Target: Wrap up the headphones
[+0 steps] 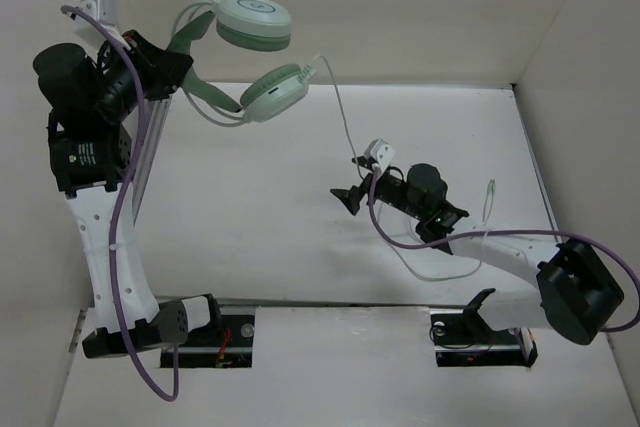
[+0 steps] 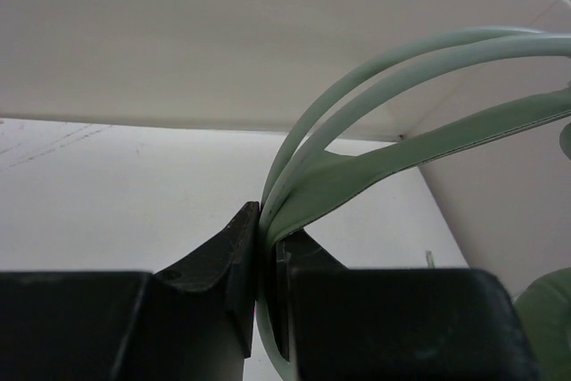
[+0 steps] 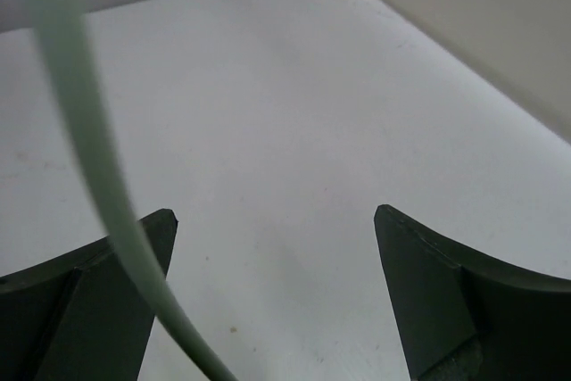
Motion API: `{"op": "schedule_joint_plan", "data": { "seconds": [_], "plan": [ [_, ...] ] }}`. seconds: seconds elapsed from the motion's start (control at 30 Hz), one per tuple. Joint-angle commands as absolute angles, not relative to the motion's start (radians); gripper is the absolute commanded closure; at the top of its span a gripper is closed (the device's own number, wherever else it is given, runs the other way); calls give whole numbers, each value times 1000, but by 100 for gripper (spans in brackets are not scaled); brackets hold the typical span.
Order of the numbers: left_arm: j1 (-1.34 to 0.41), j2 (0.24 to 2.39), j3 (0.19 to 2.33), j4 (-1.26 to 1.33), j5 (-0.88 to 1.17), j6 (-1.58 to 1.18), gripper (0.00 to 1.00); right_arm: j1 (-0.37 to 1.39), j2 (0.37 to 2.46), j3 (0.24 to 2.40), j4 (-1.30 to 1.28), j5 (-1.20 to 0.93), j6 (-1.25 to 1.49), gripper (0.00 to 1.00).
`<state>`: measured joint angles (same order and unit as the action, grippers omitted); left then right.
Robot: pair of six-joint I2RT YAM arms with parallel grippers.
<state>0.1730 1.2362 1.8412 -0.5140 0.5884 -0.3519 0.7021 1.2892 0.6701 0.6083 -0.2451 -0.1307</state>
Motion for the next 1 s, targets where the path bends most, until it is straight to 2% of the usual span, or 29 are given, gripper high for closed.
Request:
{"op": "schedule_joint_plan", "data": {
  "seconds": [0.0,0.07,0.17,0.27,0.37,0.43,0.57,0.7,0.83,0.9,0.97],
  "plan": [
    [215,1216,1888,-370,661,-554,100,668,1243,624,658,-339,-123,3],
    [234,1223,1888,-339,678,-609,100,642,1221,598,646,-386,-104,13],
    [249,1227,1885,-307,689,-656,100,628,1184,569,629,-461,-71,35],
    [262,1232,1888,-301,689,-672,100,607,1146,560,563,-554,-54,61],
    [263,1232,1865,-302,667,-657,100,565,1109,577,445,-594,-66,91],
    [260,1230,1839,-308,635,-643,100,544,1092,613,366,-595,-66,99],
    [223,1226,1766,-314,557,-579,100,530,1074,759,174,-592,-124,100],
    [151,1235,1717,-351,393,-453,100,574,1121,1038,-171,-507,-390,100],
    [87,1255,1672,-371,175,-330,100,718,1279,1391,-639,-202,-853,100],
    [67,1264,1654,-371,99,-283,100,783,1324,1452,-705,-6,-1033,100],
    [32,1272,1635,-365,39,-226,100,817,1336,1463,-660,144,-1194,100]
  ]
}}
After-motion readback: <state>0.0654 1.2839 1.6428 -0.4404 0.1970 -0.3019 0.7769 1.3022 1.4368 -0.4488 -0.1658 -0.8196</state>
